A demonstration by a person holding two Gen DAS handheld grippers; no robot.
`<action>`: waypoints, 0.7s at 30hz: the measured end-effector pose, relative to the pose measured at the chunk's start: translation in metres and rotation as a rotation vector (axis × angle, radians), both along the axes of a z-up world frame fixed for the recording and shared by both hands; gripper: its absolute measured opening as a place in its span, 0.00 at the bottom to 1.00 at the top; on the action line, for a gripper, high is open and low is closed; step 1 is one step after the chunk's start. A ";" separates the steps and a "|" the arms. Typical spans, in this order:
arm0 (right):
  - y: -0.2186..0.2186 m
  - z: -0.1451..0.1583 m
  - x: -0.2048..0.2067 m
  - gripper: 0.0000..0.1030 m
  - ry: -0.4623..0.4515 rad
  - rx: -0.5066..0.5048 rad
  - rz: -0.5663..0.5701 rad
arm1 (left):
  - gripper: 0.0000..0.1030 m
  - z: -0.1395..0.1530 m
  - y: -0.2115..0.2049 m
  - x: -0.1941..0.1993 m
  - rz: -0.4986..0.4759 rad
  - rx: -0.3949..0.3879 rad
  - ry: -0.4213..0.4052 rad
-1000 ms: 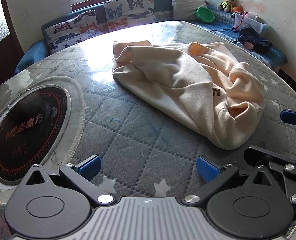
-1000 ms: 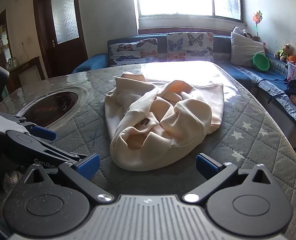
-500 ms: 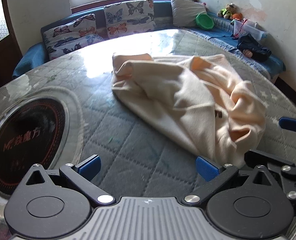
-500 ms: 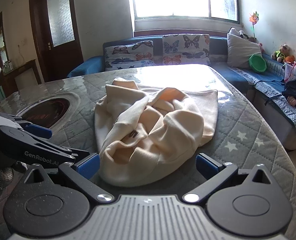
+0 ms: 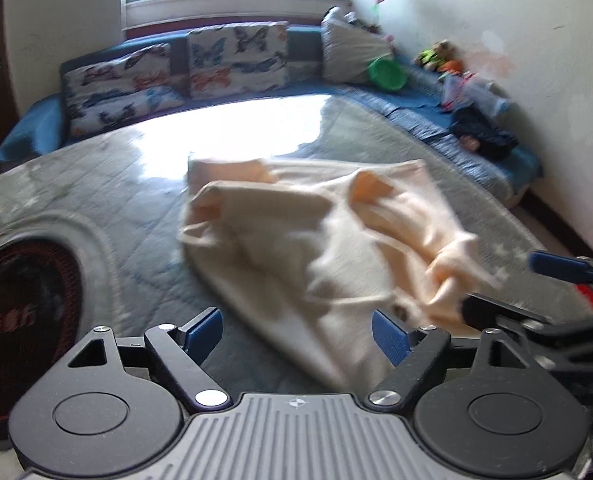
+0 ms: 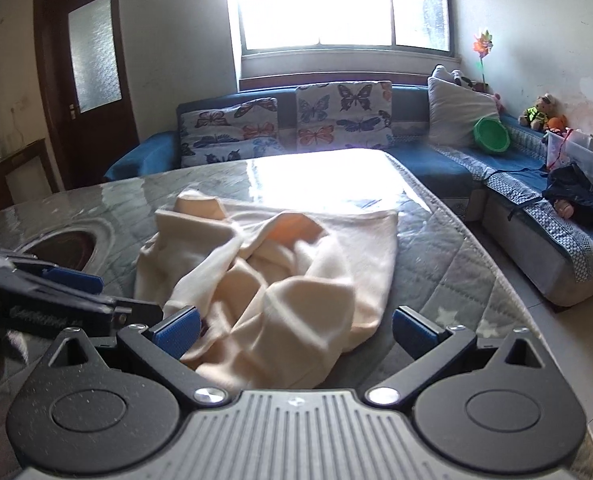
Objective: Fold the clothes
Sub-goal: 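Lower both grippers onto the sweatshirt and close them on its fabric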
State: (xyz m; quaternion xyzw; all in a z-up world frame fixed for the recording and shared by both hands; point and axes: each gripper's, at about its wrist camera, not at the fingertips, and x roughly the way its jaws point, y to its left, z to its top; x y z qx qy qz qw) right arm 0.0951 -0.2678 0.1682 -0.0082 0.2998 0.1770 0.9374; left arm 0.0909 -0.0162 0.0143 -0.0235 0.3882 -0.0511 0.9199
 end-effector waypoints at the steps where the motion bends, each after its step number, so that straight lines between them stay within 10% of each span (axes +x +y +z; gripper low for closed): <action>1: -0.001 0.001 0.005 0.99 -0.001 0.004 -0.002 | 0.75 0.000 -0.002 0.002 -0.015 -0.005 -0.004; 14: -0.010 0.001 0.029 0.82 0.037 0.027 0.017 | 0.18 -0.018 -0.016 0.023 -0.151 -0.031 0.010; 21: 0.000 0.001 0.027 0.73 0.035 0.023 0.050 | 0.09 -0.012 -0.004 0.009 -0.125 -0.038 -0.013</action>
